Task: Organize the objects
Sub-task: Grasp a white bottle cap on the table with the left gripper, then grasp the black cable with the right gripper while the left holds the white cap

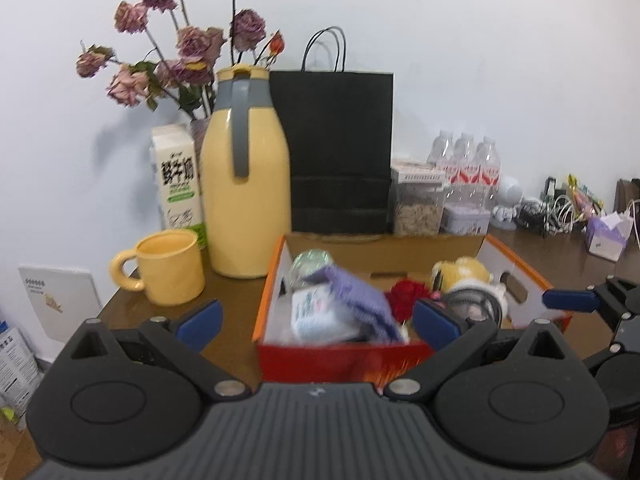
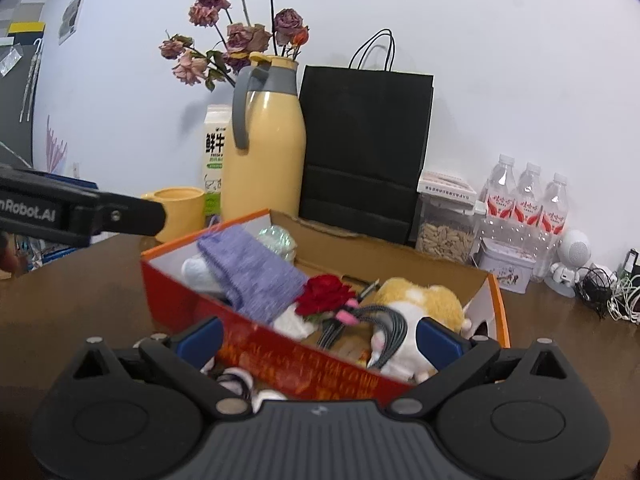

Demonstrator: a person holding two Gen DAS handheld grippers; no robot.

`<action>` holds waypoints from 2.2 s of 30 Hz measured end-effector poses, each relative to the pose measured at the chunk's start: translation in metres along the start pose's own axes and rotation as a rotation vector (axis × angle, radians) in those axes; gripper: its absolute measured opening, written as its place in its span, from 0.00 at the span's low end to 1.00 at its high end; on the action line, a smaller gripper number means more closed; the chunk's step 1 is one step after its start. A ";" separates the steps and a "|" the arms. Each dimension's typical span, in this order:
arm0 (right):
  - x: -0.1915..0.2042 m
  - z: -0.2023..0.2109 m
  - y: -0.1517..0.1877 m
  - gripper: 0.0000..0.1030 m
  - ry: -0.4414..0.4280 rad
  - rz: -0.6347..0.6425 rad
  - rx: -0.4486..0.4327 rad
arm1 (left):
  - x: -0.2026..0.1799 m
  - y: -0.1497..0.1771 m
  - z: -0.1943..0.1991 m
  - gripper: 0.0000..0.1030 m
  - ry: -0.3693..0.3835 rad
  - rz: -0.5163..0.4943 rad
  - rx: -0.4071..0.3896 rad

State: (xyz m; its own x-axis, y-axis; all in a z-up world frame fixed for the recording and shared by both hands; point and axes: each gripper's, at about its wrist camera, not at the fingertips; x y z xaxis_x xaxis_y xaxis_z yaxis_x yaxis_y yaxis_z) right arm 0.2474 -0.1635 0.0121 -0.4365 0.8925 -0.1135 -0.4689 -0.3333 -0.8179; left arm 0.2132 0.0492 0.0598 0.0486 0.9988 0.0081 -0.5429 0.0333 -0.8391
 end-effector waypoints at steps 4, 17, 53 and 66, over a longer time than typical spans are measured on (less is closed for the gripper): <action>0.007 0.009 0.014 1.00 0.001 0.001 0.024 | 0.008 0.019 0.007 1.00 -0.015 0.000 0.049; 0.029 0.022 0.054 1.00 -0.031 0.035 0.111 | 0.010 0.083 0.005 1.00 0.074 0.015 0.244; 0.091 0.004 0.059 0.98 -0.140 0.134 0.203 | 0.021 0.105 0.010 0.39 0.224 0.097 0.265; 0.103 0.012 0.060 0.11 -0.262 0.188 0.173 | 0.031 0.110 0.023 0.39 0.230 0.110 0.248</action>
State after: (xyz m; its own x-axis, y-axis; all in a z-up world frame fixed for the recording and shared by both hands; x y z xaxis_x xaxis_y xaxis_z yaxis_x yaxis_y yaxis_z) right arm 0.1652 -0.0955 -0.0424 -0.6990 0.7099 -0.0864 -0.4749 -0.5512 -0.6860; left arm 0.1357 0.0850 -0.0192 0.1507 0.9634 -0.2217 -0.7411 -0.0383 -0.6703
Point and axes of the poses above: each gripper's, at about its wrist camera, not at the fingertips, and z roughly against the way its jaws point, x to its left, y to its underside, and after that the axes turned 10 degrees about x, right-handed
